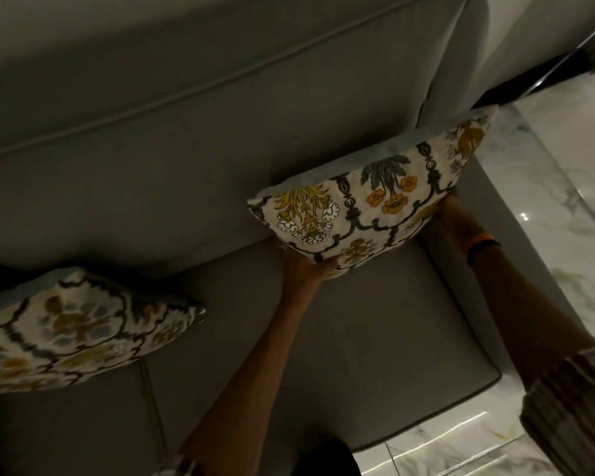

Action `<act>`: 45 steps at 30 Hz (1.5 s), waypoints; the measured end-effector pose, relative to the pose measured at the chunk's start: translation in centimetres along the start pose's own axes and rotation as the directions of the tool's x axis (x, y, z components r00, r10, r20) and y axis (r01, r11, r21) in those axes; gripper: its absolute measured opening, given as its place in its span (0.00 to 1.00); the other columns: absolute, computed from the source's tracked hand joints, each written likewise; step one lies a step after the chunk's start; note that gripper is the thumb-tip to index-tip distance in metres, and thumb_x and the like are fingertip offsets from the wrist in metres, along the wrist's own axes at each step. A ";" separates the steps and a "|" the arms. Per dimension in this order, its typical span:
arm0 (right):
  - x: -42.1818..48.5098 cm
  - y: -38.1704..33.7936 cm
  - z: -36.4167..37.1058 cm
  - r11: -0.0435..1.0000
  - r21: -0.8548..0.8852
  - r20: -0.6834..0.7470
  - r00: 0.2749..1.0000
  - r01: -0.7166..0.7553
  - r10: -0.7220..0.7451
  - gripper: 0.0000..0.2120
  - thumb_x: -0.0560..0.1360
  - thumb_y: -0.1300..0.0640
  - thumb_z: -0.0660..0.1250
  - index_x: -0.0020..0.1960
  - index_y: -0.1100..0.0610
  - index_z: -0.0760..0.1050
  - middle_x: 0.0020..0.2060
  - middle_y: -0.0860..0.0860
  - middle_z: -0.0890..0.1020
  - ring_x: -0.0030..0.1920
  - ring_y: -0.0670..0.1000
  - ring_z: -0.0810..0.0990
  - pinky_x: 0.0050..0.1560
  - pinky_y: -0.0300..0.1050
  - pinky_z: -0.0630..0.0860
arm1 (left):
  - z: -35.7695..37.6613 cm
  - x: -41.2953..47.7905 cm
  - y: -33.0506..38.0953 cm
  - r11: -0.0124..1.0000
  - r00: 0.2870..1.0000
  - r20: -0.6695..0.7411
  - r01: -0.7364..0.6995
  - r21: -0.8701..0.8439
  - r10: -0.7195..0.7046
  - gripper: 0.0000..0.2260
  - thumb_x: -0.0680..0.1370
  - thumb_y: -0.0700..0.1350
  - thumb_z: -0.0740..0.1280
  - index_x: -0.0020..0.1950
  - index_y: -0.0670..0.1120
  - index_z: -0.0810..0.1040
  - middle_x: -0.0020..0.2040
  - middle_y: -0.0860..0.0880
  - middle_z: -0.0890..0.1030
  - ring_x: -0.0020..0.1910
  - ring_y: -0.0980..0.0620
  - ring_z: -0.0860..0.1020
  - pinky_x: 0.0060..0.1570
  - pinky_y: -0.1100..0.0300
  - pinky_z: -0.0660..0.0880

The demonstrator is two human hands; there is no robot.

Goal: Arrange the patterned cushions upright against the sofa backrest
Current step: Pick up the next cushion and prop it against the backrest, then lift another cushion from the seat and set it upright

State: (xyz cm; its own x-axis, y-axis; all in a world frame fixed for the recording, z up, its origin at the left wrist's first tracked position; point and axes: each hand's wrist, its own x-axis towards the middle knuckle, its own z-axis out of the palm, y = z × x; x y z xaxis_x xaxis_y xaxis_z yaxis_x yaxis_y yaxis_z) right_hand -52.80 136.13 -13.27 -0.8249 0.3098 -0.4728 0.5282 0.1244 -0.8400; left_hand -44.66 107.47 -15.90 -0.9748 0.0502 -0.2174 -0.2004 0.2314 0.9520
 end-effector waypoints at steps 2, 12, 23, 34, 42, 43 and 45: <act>-0.3 1.3 0.2 0.999 -0.036 0.015 1.000 -0.009 0.010 0.33 0.80 0.53 0.61 0.83 0.56 0.55 0.79 0.56 0.65 0.75 0.59 0.68 0.76 0.57 0.67 | 0.3 0.6 -0.4 0.998 0.998 -0.044 0.051 -0.045 -0.053 0.39 0.65 0.37 0.83 0.72 0.46 0.70 0.71 0.44 0.75 0.72 0.49 0.73 0.75 0.46 0.68; -13.5 11.8 9.7 0.941 -0.289 -0.129 0.981 -0.177 0.145 0.40 0.77 0.50 0.72 0.82 0.56 0.55 0.80 0.60 0.63 0.78 0.63 0.64 0.77 0.63 0.65 | -5.2 -5.3 -3.2 0.946 0.968 -0.060 0.250 0.205 -0.242 0.56 0.66 0.47 0.83 0.82 0.49 0.48 0.80 0.42 0.56 0.77 0.45 0.61 0.72 0.56 0.68; -35.5 14.4 37.0 0.552 -0.760 0.330 0.935 0.344 -0.127 0.43 0.69 0.31 0.56 0.78 0.55 0.66 0.73 0.57 0.73 0.75 0.61 0.69 0.76 0.71 0.59 | -29.6 -22.9 -15.5 0.603 0.997 0.059 -0.012 0.798 -0.057 0.36 0.74 0.61 0.62 0.78 0.42 0.62 0.74 0.38 0.71 0.73 0.36 0.71 0.66 0.37 0.73; -57.5 16.1 73.3 0.767 -0.593 0.503 0.856 0.243 0.118 0.43 0.77 0.37 0.68 0.83 0.52 0.54 0.79 0.56 0.64 0.78 0.60 0.64 0.75 0.63 0.66 | -70.7 -41.8 -29.4 0.613 0.878 -0.440 0.454 0.647 -0.187 0.35 0.77 0.62 0.62 0.78 0.45 0.59 0.76 0.38 0.68 0.75 0.36 0.67 0.72 0.36 0.66; -62.1 17.6 89.3 0.916 -0.384 0.401 0.873 -0.115 0.278 0.62 0.65 0.37 0.79 0.84 0.48 0.42 0.84 0.46 0.49 0.82 0.53 0.55 0.80 0.54 0.57 | -90.3 -48.8 -40.1 0.586 0.512 -0.289 0.660 -0.469 -0.809 0.40 0.66 0.61 0.81 0.73 0.51 0.69 0.65 0.47 0.80 0.57 0.52 0.82 0.51 0.53 0.83; -62.3 17.5 89.9 0.917 -0.376 0.377 0.883 -0.131 0.281 0.62 0.64 0.38 0.79 0.84 0.47 0.42 0.85 0.47 0.48 0.83 0.54 0.53 0.82 0.59 0.54 | -90.8 -48.5 -39.5 0.597 0.555 -0.241 0.655 -0.463 -0.796 0.32 0.70 0.55 0.79 0.70 0.52 0.71 0.61 0.51 0.81 0.53 0.56 0.81 0.47 0.58 0.82; -63.5 17.3 90.7 0.947 -0.285 0.372 0.894 -0.148 0.251 0.55 0.71 0.47 0.79 0.84 0.48 0.45 0.84 0.48 0.51 0.83 0.53 0.54 0.81 0.54 0.55 | -91.5 -47.9 -38.8 0.621 0.588 -0.233 0.639 -0.453 -0.775 0.30 0.72 0.50 0.78 0.71 0.53 0.71 0.62 0.53 0.79 0.54 0.55 0.79 0.55 0.55 0.79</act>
State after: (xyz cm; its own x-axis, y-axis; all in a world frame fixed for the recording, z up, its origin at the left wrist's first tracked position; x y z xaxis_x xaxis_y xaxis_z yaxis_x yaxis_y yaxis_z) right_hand -9.55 33.16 -21.93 -0.6794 -0.0425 -0.7326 0.6795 0.3404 -0.6499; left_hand 0.87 7.15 -22.65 -0.4407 -0.3762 -0.8151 -0.7919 -0.2647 0.5503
